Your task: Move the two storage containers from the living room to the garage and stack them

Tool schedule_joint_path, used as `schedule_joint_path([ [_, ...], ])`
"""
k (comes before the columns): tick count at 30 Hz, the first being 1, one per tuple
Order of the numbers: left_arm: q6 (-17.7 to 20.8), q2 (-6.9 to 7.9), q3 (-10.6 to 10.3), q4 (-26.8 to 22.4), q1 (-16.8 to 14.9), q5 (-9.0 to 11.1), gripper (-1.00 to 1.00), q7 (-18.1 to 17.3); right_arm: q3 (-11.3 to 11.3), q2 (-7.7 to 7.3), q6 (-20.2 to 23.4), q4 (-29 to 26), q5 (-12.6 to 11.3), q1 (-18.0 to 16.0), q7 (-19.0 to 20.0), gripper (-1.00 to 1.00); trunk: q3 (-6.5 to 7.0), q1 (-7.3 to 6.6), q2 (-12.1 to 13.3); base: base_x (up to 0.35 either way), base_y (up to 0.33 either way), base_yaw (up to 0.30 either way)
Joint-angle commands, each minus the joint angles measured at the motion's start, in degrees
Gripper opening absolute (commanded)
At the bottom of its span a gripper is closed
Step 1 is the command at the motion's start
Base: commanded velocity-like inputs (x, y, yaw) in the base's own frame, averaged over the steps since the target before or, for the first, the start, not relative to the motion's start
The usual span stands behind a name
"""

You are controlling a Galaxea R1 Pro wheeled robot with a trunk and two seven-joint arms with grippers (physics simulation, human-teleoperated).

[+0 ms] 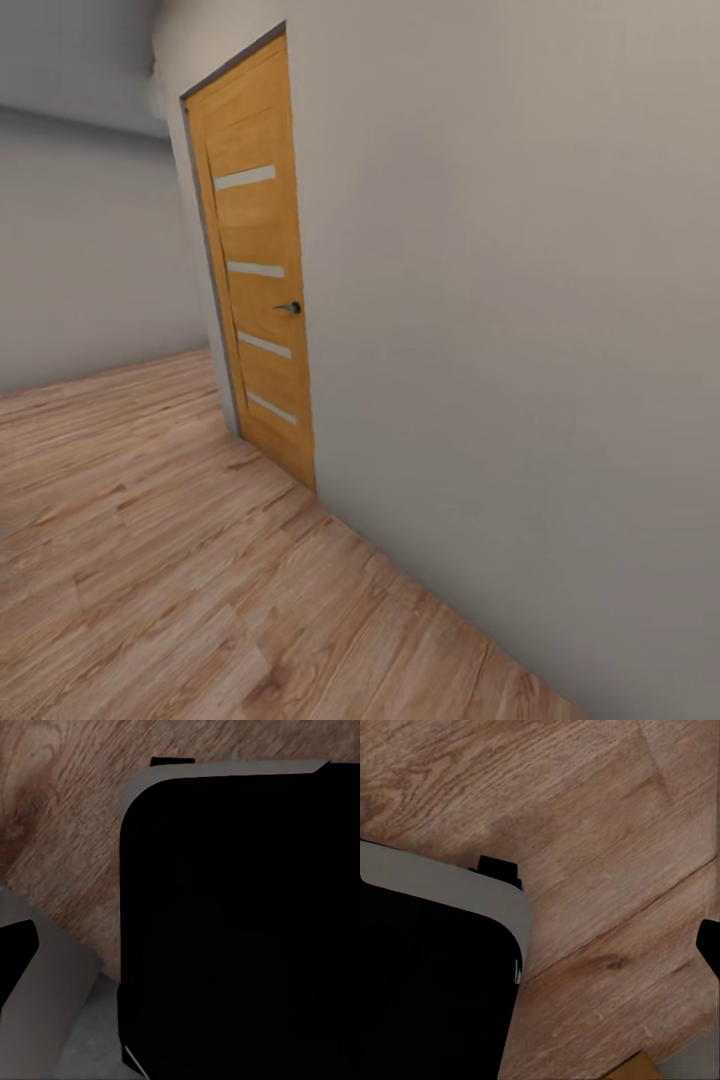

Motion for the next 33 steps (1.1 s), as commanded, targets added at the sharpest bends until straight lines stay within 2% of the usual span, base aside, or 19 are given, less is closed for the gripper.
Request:
schedule_joint_path([
  [1, -0.14, 0.00, 0.04, 0.00, -0.02, 0.13, 1.00, 0.04, 0.48, 0.05, -0.32, 0.15, -0.51, -0.05, -0.01, 1.00, -0.05, 0.03, -0.02, 0.321, 0.000, 0.270],
  [33, -0.06, 0.08, 0.04, 0.00, -0.02, 0.22, 1.00, -0.05, 0.48, 0.13, -0.33, 0.16, -0.59, -0.05, -0.03, 1.00, -0.05, 0.03, -0.02, 0.321, 0.000, 0.270],
])
